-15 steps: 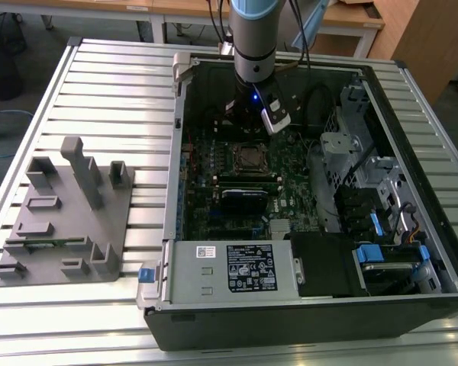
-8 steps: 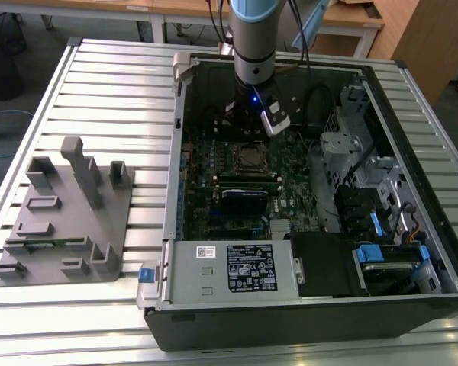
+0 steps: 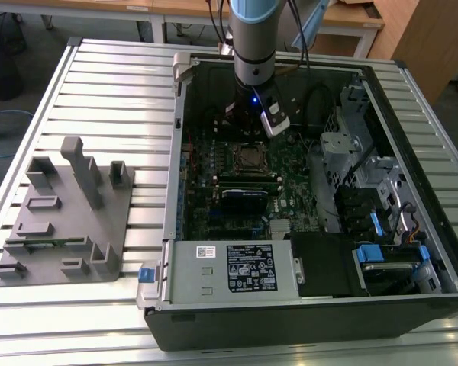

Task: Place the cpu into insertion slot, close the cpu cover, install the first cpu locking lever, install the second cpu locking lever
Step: 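Install the first cpu locking lever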

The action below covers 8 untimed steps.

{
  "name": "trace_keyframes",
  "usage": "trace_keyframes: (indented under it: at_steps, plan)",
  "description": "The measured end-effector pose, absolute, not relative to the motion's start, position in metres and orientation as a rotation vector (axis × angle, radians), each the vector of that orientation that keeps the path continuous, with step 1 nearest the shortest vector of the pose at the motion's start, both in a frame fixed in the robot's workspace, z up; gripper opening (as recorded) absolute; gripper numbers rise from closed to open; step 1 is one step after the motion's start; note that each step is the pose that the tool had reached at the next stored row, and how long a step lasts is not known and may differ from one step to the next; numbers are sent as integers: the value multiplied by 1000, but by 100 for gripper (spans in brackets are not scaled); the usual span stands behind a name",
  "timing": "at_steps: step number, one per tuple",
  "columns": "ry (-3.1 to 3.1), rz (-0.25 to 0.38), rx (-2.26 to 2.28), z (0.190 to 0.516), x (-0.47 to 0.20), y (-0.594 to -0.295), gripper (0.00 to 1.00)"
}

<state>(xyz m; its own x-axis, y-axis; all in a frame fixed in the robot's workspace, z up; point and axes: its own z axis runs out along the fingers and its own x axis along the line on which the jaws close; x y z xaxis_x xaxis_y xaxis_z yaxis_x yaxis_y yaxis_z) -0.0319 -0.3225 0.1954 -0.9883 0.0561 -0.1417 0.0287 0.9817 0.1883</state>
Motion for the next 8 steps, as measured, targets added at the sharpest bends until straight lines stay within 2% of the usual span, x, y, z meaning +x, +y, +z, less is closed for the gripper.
trace_keyframes:
  at_steps: [8]
  plan:
    - [2981,278,66,195,-32,-321,11]
